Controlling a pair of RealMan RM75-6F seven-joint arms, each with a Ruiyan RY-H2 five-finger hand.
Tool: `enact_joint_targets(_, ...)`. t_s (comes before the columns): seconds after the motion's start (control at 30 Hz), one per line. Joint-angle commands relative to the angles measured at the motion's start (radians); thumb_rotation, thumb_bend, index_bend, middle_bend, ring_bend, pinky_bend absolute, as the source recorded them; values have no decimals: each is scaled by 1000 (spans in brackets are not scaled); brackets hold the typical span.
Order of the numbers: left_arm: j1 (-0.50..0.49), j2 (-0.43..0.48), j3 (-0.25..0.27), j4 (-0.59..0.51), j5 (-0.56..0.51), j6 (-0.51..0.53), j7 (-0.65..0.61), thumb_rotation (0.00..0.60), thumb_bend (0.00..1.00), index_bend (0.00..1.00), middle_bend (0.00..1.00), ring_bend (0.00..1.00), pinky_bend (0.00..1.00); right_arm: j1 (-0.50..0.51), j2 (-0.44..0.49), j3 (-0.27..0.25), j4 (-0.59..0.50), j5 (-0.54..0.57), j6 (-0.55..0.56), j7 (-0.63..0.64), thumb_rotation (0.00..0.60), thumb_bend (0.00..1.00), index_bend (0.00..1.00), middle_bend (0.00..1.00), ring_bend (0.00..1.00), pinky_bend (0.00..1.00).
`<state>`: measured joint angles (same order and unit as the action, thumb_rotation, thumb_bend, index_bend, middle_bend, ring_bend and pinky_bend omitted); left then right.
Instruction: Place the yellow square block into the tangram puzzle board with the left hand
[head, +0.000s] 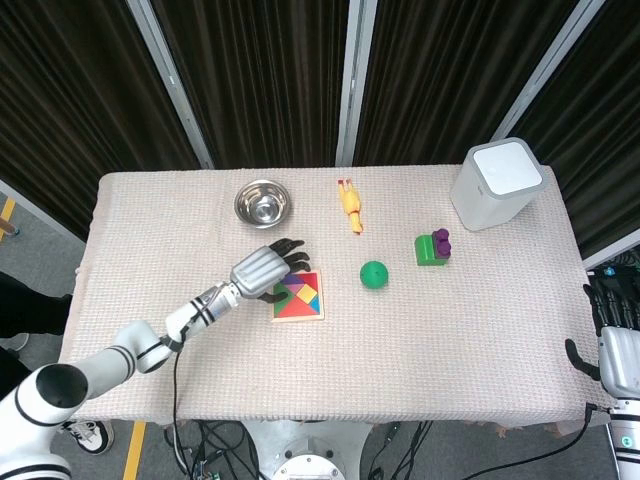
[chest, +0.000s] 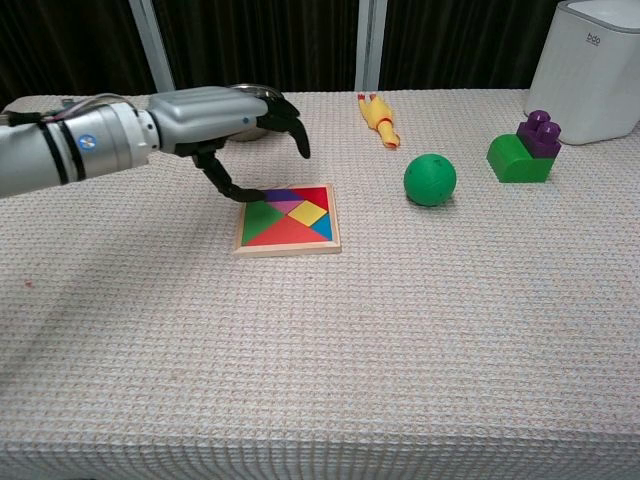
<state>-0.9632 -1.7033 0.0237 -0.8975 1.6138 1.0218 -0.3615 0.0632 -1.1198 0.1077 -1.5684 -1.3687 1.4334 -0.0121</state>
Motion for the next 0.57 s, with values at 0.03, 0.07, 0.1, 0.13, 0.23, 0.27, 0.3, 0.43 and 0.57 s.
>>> enact_joint_targets(0.03,207,193,-36,-291,-143,182,239,600,249,248,172,36,124,5,-7,1,4,-4,-3,2,600,270,0,0,0,0)
enact_joint_targets(0.07,249,229,-40,-353,-177,214,285,600,235,248,172,36,125,7,-10,1,4,-7,-4,1,600,270,0,0,0,0)
enact_joint_targets(0.1,289,265,-41,-414,-212,244,329,600,220,248,173,36,125,8,-11,0,4,-9,-5,-3,600,270,0,0,0,0)
enact_joint_targets(0.13,328,299,-41,-472,-242,278,364,600,210,247,174,36,126,9,-13,-2,4,-12,-5,-7,600,270,0,0,0,0)
enact_joint_targets(0.23,451,371,-25,-595,-283,411,432,600,192,247,178,36,126,9,-16,-4,1,-22,2,-17,600,269,0,0,0,0)
enact_joint_targets(0.27,497,379,-14,-610,-281,470,453,600,192,247,179,36,126,9,-19,-5,1,-24,5,-20,600,269,0,0,0,0)
enact_joint_targets(0.3,531,380,-5,-612,-274,514,466,600,192,247,180,36,125,8,-21,-6,0,-26,7,-23,600,268,0,0,0,0)
enact_joint_targets(0.43,658,377,35,-601,-253,638,449,600,192,244,184,36,122,9,-25,-15,-17,-44,12,-47,600,266,0,0,0,0)
enact_joint_targets(0.57,736,400,64,-580,-230,678,412,600,191,231,184,36,119,14,-22,-21,-47,-53,9,-81,600,266,0,0,0,0)
